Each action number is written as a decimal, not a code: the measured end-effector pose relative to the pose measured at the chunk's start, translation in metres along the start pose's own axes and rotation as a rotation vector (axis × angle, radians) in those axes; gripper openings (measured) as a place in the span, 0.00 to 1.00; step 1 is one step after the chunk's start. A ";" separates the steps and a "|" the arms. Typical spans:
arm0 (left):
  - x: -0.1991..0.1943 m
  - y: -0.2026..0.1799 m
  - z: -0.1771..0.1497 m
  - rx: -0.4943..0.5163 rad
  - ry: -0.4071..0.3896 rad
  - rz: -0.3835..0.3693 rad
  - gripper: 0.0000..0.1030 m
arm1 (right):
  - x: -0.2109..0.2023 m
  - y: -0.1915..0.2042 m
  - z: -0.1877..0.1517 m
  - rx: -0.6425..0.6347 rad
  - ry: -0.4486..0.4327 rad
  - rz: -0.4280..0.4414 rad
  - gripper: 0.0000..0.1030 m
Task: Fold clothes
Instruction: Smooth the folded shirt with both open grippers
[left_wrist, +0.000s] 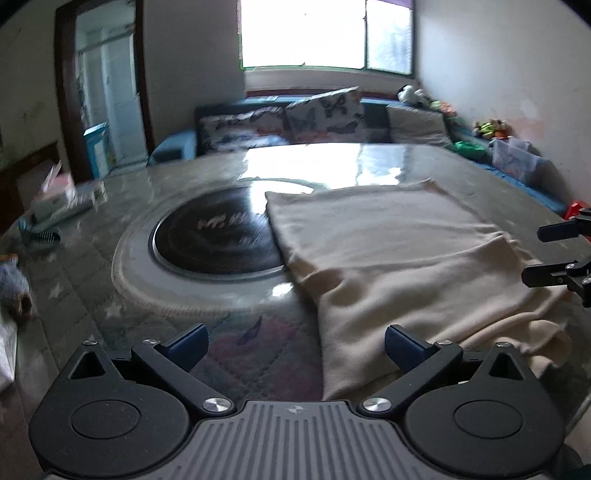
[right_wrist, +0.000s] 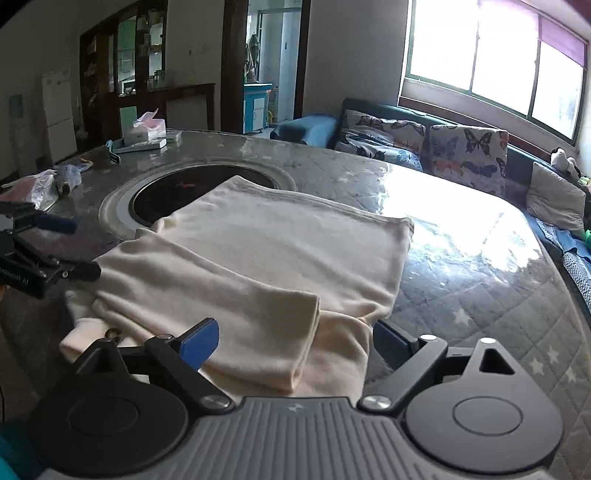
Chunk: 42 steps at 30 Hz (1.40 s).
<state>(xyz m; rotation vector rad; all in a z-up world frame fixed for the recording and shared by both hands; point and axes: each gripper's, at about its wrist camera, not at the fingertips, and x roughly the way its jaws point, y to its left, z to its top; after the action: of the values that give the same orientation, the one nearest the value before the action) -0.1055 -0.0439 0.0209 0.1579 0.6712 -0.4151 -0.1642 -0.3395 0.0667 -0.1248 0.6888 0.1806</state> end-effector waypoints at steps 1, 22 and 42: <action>0.001 0.001 -0.002 -0.005 0.009 -0.003 1.00 | 0.004 0.000 0.000 0.002 0.004 -0.001 0.90; 0.040 -0.027 0.036 0.061 -0.020 -0.086 1.00 | 0.049 -0.017 0.011 -0.040 0.028 -0.143 0.97; -0.025 -0.037 -0.001 0.293 -0.078 -0.226 1.00 | 0.007 -0.008 -0.011 -0.133 0.032 -0.031 1.00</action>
<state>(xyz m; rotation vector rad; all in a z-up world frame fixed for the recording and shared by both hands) -0.1394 -0.0691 0.0354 0.3433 0.5504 -0.7333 -0.1638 -0.3487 0.0545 -0.2660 0.7066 0.1952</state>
